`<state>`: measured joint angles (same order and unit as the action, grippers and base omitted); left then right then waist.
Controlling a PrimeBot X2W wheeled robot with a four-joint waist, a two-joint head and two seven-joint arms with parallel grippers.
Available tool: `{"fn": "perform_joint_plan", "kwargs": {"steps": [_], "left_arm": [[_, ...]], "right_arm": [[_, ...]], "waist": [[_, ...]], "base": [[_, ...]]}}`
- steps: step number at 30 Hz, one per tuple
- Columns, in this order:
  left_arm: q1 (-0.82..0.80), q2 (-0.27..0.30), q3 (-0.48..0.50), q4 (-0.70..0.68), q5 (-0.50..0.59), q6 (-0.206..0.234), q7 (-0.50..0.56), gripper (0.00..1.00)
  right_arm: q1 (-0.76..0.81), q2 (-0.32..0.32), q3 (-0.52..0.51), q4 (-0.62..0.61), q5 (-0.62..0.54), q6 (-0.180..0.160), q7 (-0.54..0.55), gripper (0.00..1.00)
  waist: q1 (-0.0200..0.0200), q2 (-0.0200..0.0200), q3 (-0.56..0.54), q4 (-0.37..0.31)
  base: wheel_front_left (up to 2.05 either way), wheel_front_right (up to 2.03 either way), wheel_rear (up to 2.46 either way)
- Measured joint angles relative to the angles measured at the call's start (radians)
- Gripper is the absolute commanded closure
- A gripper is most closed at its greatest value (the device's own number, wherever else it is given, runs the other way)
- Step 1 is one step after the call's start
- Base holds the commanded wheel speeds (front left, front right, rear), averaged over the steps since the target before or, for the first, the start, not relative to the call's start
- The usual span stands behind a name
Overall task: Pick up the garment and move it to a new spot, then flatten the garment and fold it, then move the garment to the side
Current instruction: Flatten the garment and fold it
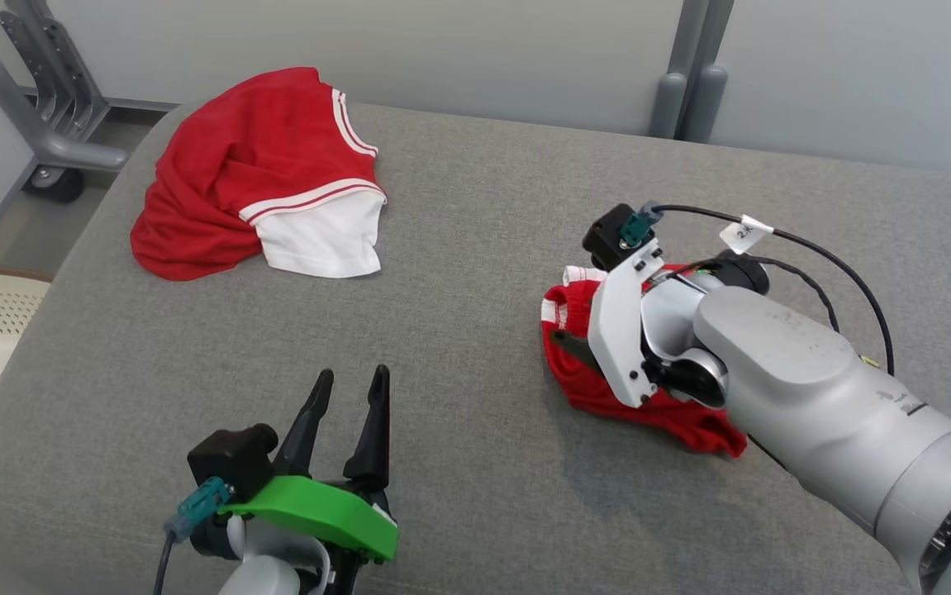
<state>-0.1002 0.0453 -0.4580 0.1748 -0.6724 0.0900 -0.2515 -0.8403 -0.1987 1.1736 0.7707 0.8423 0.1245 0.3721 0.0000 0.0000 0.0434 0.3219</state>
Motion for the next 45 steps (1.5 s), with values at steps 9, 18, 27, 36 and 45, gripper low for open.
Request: {"fn": "perform_joint_plan", "kwargs": {"steps": [9,18,27,36,45], "left_arm": [[0.008,0.0,0.027,-0.018,0.009,0.006,0.0,0.0],[0.03,0.01,0.042,-0.051,0.038,0.008,0.0,0.0],[0.039,0.026,0.039,-0.093,0.076,0.016,0.0,0.0],[0.033,0.03,0.02,-0.122,0.097,0.016,0.006,0.0],[0.01,0.028,0.012,-0.126,0.106,0.017,0.014,0.0]], "right_arm": [[-0.077,0.008,-0.036,-0.024,0.003,0.0,-0.086,0.0],[-0.087,-0.086,-0.145,0.022,0.046,-0.003,-0.193,0.0],[0.006,-0.106,-0.219,0.052,0.121,-0.021,-0.283,0.0],[0.146,-0.102,-0.294,0.1,0.23,-0.021,-0.35,0.0],[0.156,-0.084,-0.31,0.111,0.261,-0.011,-0.381,0.0]], "waist": [[0.0,0.0,-0.018,-0.046],[0.0,0.0,-0.029,-0.115],[0.0,0.0,-0.006,-0.176],[0.0,0.0,0.072,-0.202],[0.0,0.0,0.125,-0.151]], "base": [[0.0,0.0,0.0],[0.0,0.0,0.0],[0.0,0.0,0.0],[0.0,0.0,0.0],[0.0,0.0,0.0]]}}
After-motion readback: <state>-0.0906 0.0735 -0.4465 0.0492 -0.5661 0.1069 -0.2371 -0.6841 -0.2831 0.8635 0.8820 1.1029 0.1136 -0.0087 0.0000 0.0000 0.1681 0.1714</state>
